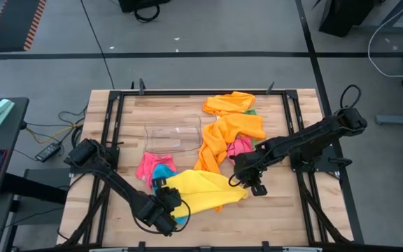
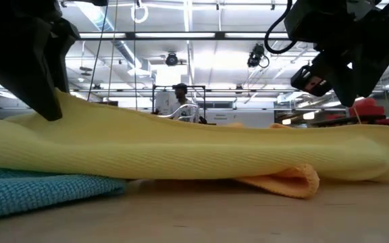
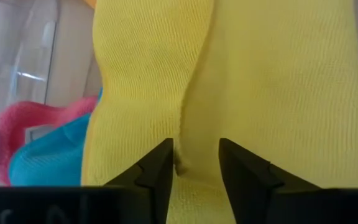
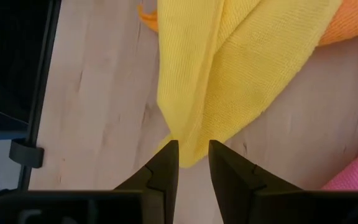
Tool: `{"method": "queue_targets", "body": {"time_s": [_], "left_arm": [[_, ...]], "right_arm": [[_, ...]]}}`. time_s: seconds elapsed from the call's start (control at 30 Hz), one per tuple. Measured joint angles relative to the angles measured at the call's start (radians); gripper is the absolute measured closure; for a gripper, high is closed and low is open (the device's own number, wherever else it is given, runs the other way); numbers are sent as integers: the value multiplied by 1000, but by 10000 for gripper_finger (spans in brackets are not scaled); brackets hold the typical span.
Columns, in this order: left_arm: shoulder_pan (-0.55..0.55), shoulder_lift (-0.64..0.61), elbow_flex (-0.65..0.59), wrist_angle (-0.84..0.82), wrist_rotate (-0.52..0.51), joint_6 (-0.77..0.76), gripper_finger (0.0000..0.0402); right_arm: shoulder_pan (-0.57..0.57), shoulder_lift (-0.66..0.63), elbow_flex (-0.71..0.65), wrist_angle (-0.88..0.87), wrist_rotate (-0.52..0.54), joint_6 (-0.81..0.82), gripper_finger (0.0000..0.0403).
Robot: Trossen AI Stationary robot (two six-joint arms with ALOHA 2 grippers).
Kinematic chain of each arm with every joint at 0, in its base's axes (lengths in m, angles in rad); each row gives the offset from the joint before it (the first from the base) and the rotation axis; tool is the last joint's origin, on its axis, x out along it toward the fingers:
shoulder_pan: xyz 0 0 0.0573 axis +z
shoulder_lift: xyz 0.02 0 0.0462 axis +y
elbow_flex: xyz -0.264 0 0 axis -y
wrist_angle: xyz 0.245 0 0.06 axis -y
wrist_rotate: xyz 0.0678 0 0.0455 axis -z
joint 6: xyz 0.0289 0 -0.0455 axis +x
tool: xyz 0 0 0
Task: Fold microfiber towels
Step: Fold the yellow microfiber cloth
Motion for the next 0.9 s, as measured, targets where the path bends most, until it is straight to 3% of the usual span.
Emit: {"method": "queue_targets", "body": {"time_s": [0.17, 0.3, 0.5, 0.63, 0.73, 0.9], "left_arm": [[7, 0, 0, 28, -1, 33, 249], [13, 0, 0, 38, -1, 57, 262], [13, 0, 0, 38, -1, 59, 309], [13, -1, 0, 37, -1, 62, 362], [13, -8, 2, 36, 0, 61, 392], [13, -20, 2, 28, 41, 70, 376]], "right_arm": [[0, 0, 0, 1, 3, 0, 306], [0, 0, 0, 6, 4, 0, 306], [0, 0, 0, 7, 15, -2, 306], [18, 0, -19, 7, 25, -8, 306], [55, 0, -50, 22, 110, 17, 306], [143, 0, -85, 51, 235, 130, 306]]}}
